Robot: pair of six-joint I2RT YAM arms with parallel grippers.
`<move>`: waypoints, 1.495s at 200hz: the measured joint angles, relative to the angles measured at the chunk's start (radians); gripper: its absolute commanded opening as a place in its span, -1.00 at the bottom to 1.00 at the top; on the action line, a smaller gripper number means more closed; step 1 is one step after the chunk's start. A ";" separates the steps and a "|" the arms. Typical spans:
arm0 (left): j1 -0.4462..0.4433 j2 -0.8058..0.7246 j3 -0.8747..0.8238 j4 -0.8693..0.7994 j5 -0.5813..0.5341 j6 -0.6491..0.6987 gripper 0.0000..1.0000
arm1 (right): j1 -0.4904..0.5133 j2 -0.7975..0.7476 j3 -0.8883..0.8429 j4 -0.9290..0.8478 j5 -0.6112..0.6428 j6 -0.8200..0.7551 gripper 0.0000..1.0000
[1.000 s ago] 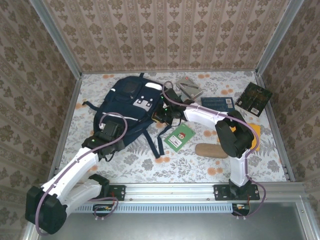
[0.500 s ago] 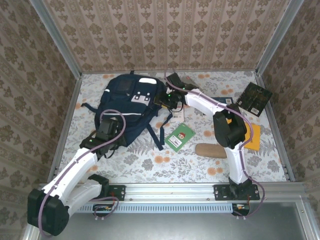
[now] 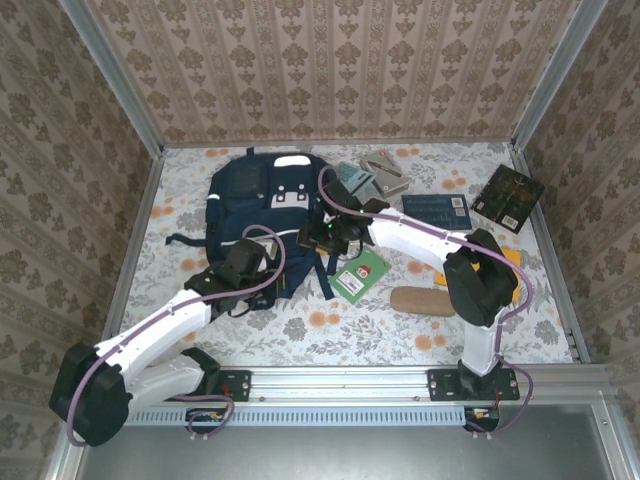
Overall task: Pack the student bag
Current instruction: Unzip the student bag at the middle-left of the table.
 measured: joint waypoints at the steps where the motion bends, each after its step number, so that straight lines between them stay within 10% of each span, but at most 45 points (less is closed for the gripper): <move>1: -0.001 0.001 0.000 0.001 0.000 0.000 -1.00 | 0.002 -0.001 -0.004 0.002 0.000 0.003 -0.02; 45: -0.052 0.042 0.000 0.029 -0.005 0.006 -1.00 | 0.017 -0.002 -0.032 0.014 -0.002 0.069 -0.09; 70: -0.053 0.042 0.001 0.031 -0.012 0.010 -1.00 | 0.017 0.001 -0.038 0.029 -0.002 0.094 -1.00; 131: -0.025 0.045 0.075 -0.114 -0.117 0.017 -1.00 | -0.006 -0.020 -0.080 0.048 -0.003 0.076 -1.00; 207: 0.274 0.080 0.105 -0.243 -0.080 0.024 -1.00 | -0.111 -0.075 -0.138 0.071 -0.031 -0.015 -1.00; 219: 0.296 0.098 0.109 -0.229 -0.049 0.036 -1.00 | -0.115 -0.075 -0.137 0.074 -0.037 -0.030 -0.54; 252: 0.277 0.116 0.109 -0.209 -0.018 0.065 -1.00 | -0.161 -0.078 -0.121 0.025 -0.006 -0.064 -0.19; 299: 0.139 0.107 0.095 -0.149 0.068 0.069 -1.00 | -0.060 -0.106 -0.111 0.003 0.008 -0.022 -0.13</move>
